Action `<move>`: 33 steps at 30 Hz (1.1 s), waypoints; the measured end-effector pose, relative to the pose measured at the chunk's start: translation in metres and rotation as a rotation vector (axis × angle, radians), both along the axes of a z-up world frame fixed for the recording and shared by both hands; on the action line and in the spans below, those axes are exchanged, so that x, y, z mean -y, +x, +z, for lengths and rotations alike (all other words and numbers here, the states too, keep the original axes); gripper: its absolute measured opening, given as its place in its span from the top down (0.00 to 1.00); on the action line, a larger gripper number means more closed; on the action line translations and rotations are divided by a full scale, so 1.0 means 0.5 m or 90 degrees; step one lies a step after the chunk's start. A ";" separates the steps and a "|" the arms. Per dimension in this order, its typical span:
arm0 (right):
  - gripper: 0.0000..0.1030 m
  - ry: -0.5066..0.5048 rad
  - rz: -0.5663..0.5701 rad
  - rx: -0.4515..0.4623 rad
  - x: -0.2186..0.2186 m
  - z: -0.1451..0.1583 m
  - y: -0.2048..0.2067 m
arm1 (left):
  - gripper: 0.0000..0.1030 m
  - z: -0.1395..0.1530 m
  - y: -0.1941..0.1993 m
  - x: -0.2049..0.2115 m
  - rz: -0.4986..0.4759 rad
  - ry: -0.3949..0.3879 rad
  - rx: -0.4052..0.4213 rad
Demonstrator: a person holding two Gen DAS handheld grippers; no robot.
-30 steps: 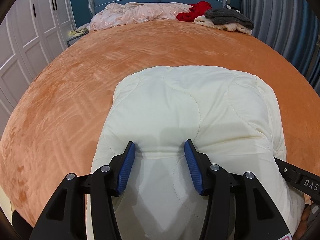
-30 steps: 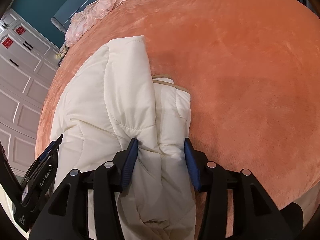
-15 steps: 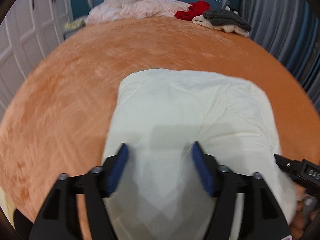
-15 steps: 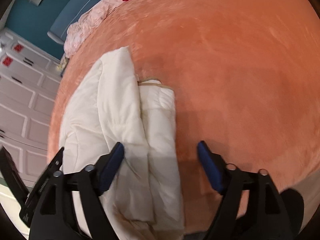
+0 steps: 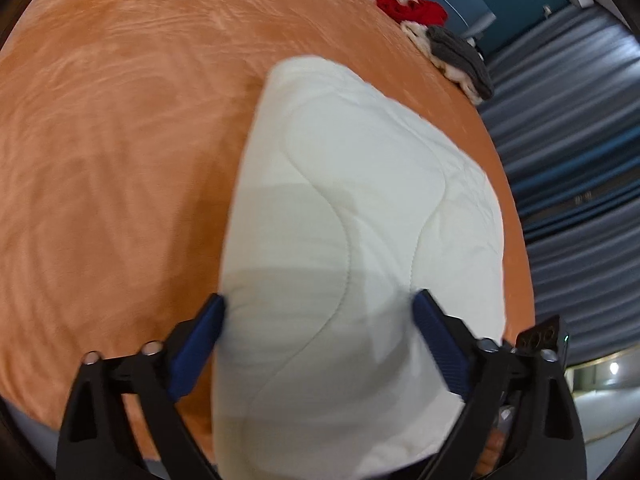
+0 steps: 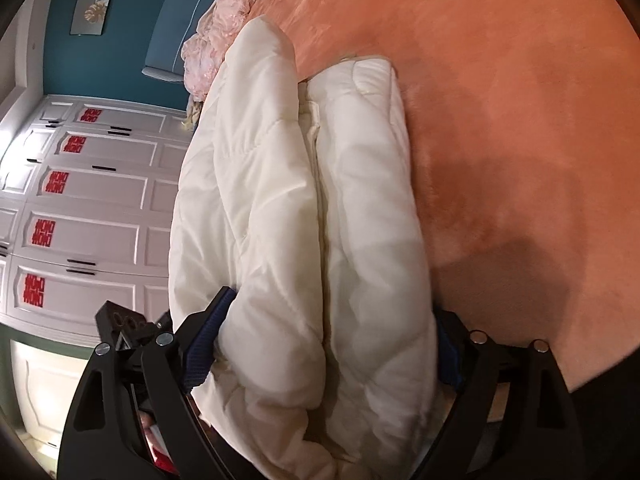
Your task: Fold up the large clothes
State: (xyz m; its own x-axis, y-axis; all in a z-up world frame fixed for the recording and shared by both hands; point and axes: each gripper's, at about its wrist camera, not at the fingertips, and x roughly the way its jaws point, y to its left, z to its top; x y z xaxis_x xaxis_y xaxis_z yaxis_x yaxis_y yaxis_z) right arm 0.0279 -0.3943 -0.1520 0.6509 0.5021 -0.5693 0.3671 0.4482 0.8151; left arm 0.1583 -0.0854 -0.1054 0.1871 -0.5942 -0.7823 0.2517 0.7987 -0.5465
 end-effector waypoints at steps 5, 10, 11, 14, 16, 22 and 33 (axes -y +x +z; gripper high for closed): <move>0.45 -0.038 0.014 0.003 -0.006 0.014 0.025 | 0.08 0.001 0.012 0.031 0.005 0.019 0.001; 0.66 -0.160 0.032 0.031 -0.036 0.107 0.019 | 0.30 0.077 -0.022 0.060 -0.034 0.073 0.097; 0.67 -0.192 0.034 0.038 -0.046 0.132 0.017 | 0.33 0.099 -0.027 0.062 -0.041 0.079 0.116; 0.68 -0.258 0.029 0.063 -0.065 0.198 0.011 | 0.37 0.162 -0.040 0.067 -0.052 0.089 0.171; 0.68 -0.285 0.021 0.082 -0.076 0.237 0.005 | 0.37 0.208 -0.051 0.068 -0.058 0.093 0.211; 0.68 -0.345 -0.017 0.168 -0.094 0.378 -0.021 | 0.37 0.350 -0.067 0.067 -0.063 0.066 0.311; 0.68 -0.430 -0.061 0.308 -0.133 0.599 -0.063 | 0.37 0.571 -0.103 0.023 -0.050 -0.004 0.463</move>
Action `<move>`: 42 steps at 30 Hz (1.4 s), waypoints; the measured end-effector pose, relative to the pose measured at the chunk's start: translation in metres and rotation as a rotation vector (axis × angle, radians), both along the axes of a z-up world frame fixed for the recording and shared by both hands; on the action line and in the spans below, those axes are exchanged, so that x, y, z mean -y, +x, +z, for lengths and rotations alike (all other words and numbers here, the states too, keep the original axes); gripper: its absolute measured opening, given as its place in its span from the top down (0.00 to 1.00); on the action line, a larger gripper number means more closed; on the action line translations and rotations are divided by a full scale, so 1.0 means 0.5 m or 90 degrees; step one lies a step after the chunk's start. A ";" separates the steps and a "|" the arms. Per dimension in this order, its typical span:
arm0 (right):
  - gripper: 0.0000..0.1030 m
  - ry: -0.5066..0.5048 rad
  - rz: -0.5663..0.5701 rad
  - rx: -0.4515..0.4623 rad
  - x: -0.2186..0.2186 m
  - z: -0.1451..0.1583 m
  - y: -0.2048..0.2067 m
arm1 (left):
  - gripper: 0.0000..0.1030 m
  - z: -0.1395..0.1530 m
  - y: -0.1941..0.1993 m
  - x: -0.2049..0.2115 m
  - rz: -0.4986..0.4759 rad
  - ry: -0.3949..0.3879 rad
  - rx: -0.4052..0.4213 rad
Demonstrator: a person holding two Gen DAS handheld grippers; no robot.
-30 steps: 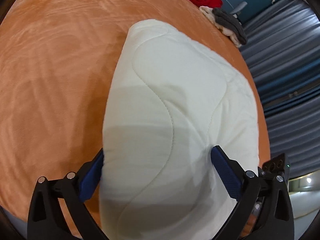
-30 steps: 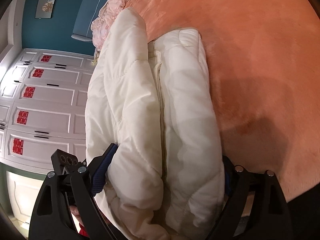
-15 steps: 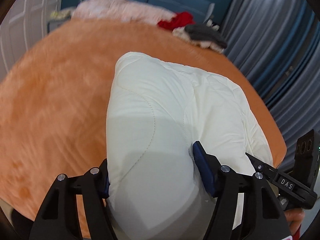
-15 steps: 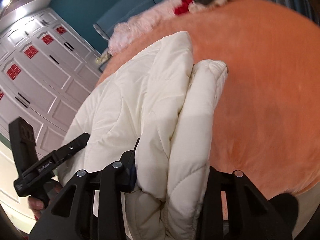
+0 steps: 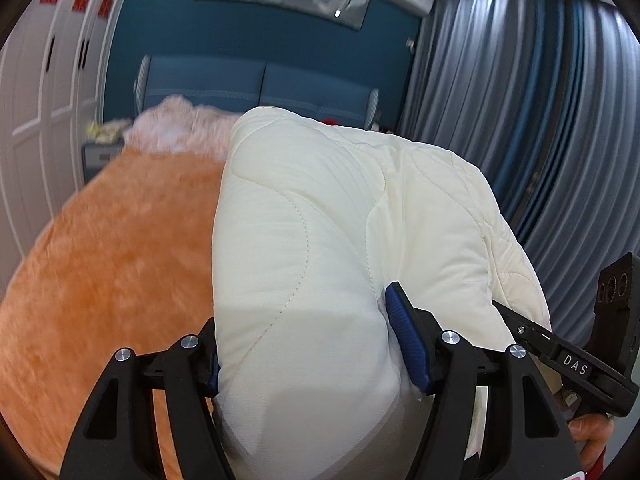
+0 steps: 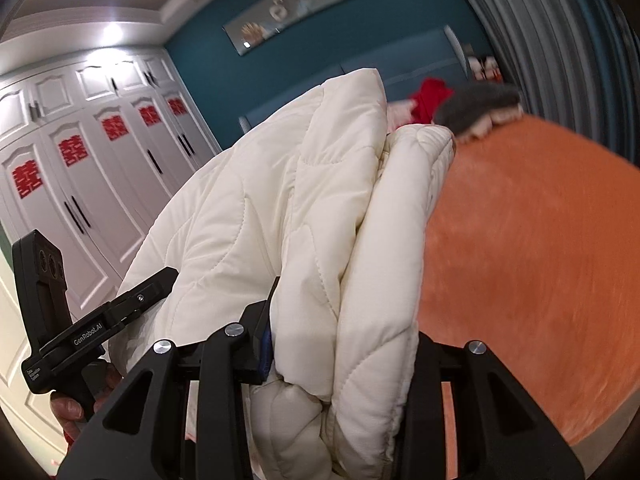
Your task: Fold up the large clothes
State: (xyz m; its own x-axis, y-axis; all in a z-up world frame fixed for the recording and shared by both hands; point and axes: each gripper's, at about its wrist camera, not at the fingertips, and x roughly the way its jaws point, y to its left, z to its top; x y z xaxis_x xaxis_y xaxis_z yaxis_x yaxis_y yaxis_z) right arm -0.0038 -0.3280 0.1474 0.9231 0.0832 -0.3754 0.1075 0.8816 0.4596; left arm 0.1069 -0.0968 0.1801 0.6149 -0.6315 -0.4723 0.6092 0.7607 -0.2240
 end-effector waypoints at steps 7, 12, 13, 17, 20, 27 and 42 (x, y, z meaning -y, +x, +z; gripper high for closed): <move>0.68 -0.030 0.007 0.057 -0.021 0.092 0.008 | 0.37 0.091 -0.004 -0.036 0.007 -0.031 0.065; 0.68 -0.058 0.020 0.090 -0.054 0.147 0.016 | 0.37 0.134 -0.007 -0.074 0.013 -0.053 0.096; 0.68 -0.064 0.024 0.097 -0.063 0.160 0.019 | 0.37 0.145 -0.006 -0.085 0.015 -0.058 0.104; 0.68 -0.080 0.039 0.119 -0.096 0.192 0.029 | 0.37 0.169 -0.010 -0.125 0.020 -0.074 0.133; 0.68 -0.092 0.050 0.132 -0.119 0.210 0.042 | 0.37 0.174 0.005 -0.159 0.022 -0.092 0.150; 0.68 -0.117 0.072 0.115 -0.167 0.173 0.115 | 0.37 0.128 0.062 -0.213 0.030 -0.123 0.134; 0.68 -0.060 0.092 -0.053 -0.134 -0.152 0.352 | 0.37 -0.209 0.291 -0.197 0.033 -0.098 -0.020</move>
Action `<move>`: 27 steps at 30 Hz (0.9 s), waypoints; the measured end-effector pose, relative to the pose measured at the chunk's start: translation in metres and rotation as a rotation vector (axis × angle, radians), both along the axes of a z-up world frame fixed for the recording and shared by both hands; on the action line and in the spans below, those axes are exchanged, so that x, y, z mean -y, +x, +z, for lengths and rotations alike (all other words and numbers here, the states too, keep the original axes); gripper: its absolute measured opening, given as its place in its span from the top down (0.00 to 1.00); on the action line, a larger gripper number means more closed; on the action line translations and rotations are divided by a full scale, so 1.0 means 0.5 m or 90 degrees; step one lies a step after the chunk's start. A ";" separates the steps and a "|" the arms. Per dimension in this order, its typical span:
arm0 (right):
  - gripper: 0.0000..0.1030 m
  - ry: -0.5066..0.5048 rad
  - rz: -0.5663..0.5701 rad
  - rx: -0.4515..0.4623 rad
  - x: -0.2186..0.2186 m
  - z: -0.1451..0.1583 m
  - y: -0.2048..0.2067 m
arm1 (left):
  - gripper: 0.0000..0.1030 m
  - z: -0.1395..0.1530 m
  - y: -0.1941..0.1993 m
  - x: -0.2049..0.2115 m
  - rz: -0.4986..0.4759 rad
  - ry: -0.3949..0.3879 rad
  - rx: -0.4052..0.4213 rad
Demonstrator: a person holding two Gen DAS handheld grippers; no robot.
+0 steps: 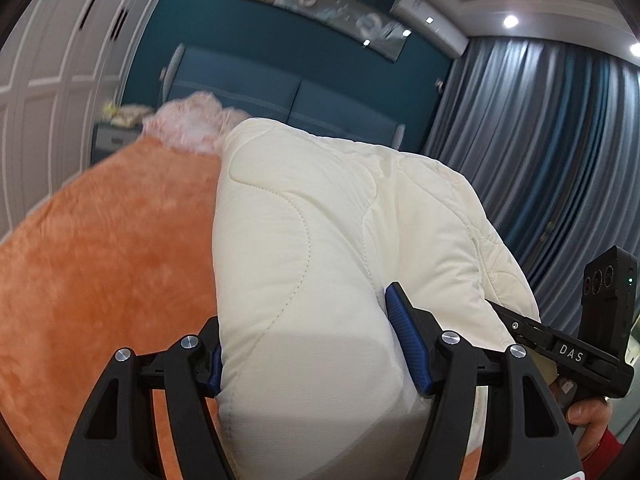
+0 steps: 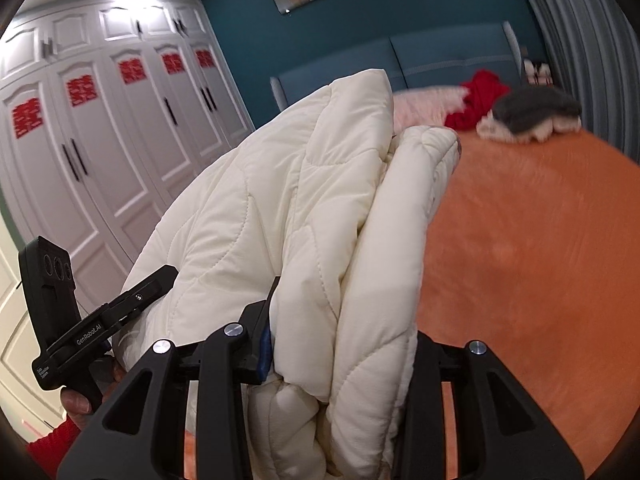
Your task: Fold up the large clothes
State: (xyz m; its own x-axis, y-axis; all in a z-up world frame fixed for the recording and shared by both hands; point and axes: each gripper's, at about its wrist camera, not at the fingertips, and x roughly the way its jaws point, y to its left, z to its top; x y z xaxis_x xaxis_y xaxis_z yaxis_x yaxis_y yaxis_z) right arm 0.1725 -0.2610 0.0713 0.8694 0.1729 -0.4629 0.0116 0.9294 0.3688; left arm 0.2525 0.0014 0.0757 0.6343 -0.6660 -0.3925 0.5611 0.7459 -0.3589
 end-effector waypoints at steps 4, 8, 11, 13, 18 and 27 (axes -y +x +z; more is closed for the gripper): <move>0.67 0.012 -0.001 -0.046 0.004 -0.073 0.047 | 0.37 -0.094 0.052 0.010 0.005 0.014 -0.059; 0.67 0.029 -0.002 -0.095 0.007 -0.158 0.086 | 0.37 -0.180 0.085 0.019 0.009 0.032 -0.108; 0.66 0.045 -0.005 -0.139 0.004 -0.222 0.112 | 0.37 -0.242 0.107 0.023 0.014 0.050 -0.147; 0.65 0.058 -0.007 -0.169 0.003 -0.262 0.123 | 0.37 -0.285 0.120 0.020 0.016 0.063 -0.181; 0.48 0.101 -0.020 -0.182 0.010 -0.320 0.105 | 0.30 -0.344 0.116 -0.004 0.021 0.052 -0.210; 0.35 0.097 -0.068 -0.189 0.069 -0.262 -0.007 | 0.29 -0.221 0.065 -0.046 0.071 0.136 -0.151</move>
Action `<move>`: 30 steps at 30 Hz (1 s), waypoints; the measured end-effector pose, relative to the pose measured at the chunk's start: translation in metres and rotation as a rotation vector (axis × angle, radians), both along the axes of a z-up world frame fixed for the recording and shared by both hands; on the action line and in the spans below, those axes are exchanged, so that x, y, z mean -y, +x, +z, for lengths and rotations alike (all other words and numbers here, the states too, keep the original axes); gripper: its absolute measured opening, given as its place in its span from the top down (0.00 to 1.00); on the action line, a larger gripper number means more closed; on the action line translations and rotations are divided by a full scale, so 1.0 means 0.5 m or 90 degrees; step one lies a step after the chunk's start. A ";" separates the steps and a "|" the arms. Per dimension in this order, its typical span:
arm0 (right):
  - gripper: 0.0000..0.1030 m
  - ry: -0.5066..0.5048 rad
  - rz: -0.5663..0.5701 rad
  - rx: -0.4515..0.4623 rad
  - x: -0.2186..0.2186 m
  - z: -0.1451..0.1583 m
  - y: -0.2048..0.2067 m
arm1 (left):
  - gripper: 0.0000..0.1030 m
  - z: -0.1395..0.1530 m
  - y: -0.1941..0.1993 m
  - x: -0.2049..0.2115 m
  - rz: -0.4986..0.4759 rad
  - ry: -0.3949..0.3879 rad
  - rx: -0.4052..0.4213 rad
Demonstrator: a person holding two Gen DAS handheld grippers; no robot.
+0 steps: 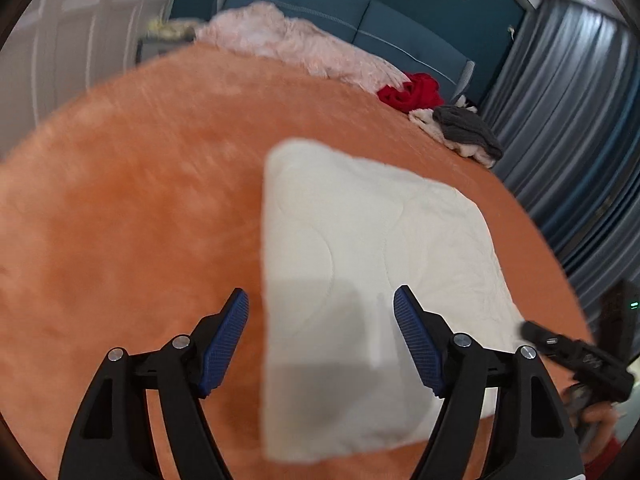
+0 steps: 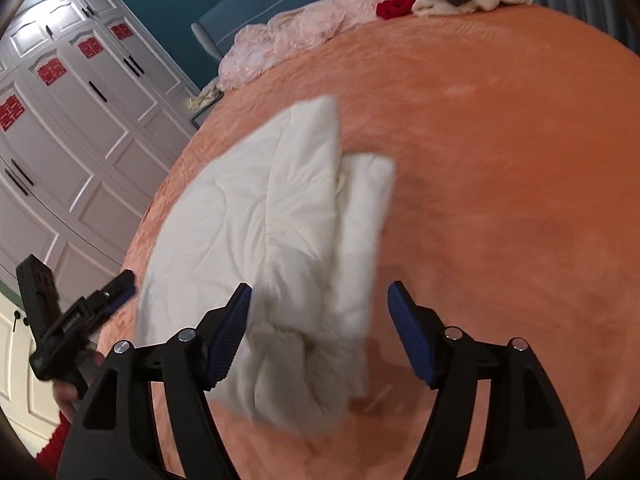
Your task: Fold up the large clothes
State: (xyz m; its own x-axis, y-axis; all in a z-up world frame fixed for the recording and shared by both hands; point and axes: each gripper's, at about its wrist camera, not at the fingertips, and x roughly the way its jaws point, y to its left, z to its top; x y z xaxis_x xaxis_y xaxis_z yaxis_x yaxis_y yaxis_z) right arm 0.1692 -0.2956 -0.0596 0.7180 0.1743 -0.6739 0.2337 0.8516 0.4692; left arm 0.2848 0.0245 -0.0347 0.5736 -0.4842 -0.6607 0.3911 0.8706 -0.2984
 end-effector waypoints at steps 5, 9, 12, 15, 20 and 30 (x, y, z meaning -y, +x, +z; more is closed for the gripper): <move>0.67 -0.109 -0.014 0.016 -0.011 0.095 0.003 | 0.35 0.102 0.021 0.033 0.040 0.078 0.064; 0.76 -0.136 0.012 0.049 -0.052 0.144 0.076 | 0.40 0.135 0.055 0.101 0.035 0.089 0.077; 0.76 -0.164 0.026 0.037 -0.088 0.136 0.161 | 0.43 0.109 0.093 0.162 0.036 0.118 0.064; 0.76 -0.178 0.028 0.008 -0.107 0.098 0.223 | 0.49 0.045 0.142 0.206 0.043 0.146 0.027; 0.77 -0.218 0.019 -0.028 -0.118 -0.016 0.273 | 0.47 -0.066 0.185 0.234 0.068 0.185 0.007; 0.77 -0.271 0.005 0.002 -0.127 -0.090 0.301 | 0.44 -0.130 0.200 0.250 0.101 0.175 0.051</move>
